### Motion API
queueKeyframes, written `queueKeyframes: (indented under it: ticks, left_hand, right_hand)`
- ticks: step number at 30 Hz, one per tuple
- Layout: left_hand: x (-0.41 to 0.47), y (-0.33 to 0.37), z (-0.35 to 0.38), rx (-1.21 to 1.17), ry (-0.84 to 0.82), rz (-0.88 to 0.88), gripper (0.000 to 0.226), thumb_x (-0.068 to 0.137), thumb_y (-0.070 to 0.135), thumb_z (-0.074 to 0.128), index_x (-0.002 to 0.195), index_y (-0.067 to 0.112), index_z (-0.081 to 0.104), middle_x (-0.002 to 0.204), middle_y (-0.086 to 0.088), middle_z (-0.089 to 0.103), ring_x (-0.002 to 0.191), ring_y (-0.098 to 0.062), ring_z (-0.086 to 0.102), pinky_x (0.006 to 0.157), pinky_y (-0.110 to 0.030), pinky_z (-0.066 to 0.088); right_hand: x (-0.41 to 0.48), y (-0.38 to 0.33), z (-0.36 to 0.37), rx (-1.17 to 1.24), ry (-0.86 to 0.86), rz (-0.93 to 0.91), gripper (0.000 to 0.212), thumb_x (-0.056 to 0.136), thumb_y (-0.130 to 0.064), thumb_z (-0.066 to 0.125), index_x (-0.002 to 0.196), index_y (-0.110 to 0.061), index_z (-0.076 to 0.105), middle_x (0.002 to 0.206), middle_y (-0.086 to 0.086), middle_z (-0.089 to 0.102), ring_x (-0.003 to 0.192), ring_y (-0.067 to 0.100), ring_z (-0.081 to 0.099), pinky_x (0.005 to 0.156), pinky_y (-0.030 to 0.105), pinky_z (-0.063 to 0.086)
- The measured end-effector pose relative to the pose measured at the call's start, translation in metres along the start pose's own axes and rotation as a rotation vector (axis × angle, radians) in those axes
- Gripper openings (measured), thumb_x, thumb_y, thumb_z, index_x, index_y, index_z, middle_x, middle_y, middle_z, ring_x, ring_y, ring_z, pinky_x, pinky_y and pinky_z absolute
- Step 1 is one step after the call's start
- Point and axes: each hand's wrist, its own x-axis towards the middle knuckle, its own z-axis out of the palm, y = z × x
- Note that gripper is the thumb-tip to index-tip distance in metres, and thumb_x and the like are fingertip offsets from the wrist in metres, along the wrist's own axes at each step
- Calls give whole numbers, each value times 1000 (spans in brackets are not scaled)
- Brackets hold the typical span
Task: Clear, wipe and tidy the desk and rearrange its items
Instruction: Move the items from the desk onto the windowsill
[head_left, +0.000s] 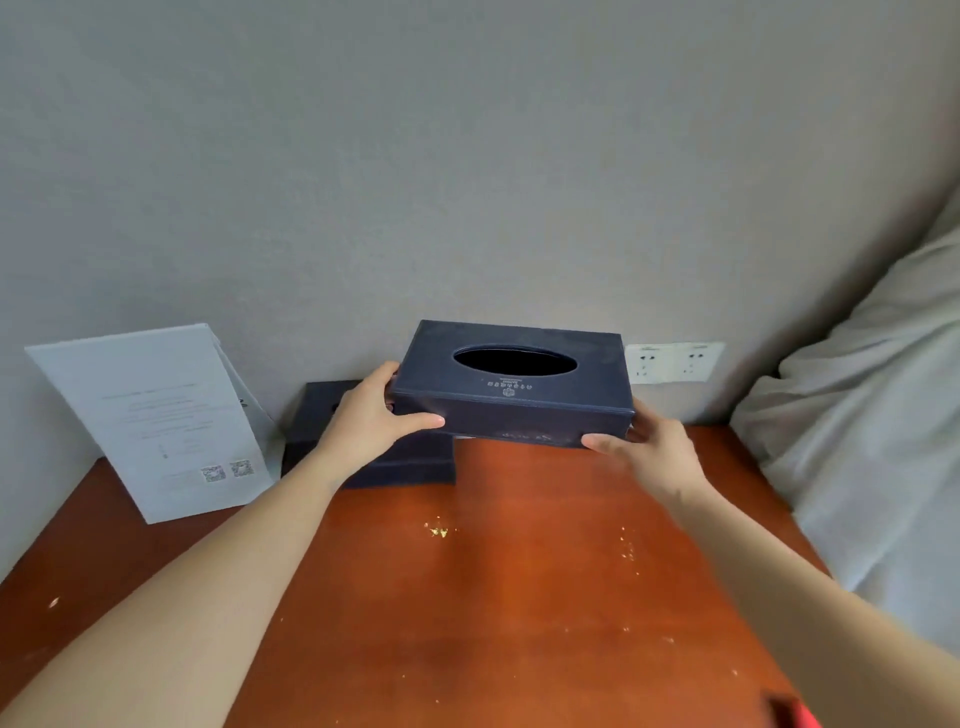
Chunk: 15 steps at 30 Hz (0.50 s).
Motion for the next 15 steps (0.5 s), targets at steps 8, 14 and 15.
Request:
queueKeyframes:
  ticks: [8, 14, 15]
  left_hand:
    - [-25, 105, 93, -110, -199, 192, 75, 70, 45, 85, 134, 28, 48, 130, 8, 60, 116, -15, 59, 94, -35, 54]
    - [-58, 197, 168, -190, -374, 368, 58, 68, 42, 89, 113, 38, 52, 110, 24, 62, 108, -6, 60, 94, -31, 48]
    - [-66, 215, 181, -194, -403, 406, 56, 68, 41, 88, 111, 37, 52, 110, 24, 62, 107, -4, 59, 92, -29, 47]
  right_hand:
    - [-103, 31, -130, 92, 242, 23, 62, 78, -11, 80, 134, -24, 59, 111, -14, 72, 105, 3, 67, 102, 32, 48]
    - [-201, 41, -221, 136, 490, 31, 56, 81, 0, 74, 132, -20, 61, 111, -13, 72, 104, 0, 66, 85, 9, 49]
    - [-218, 43, -236, 130, 533, 34, 57, 81, -1, 74, 133, -21, 60, 111, -13, 72, 105, 0, 66, 87, 10, 48]
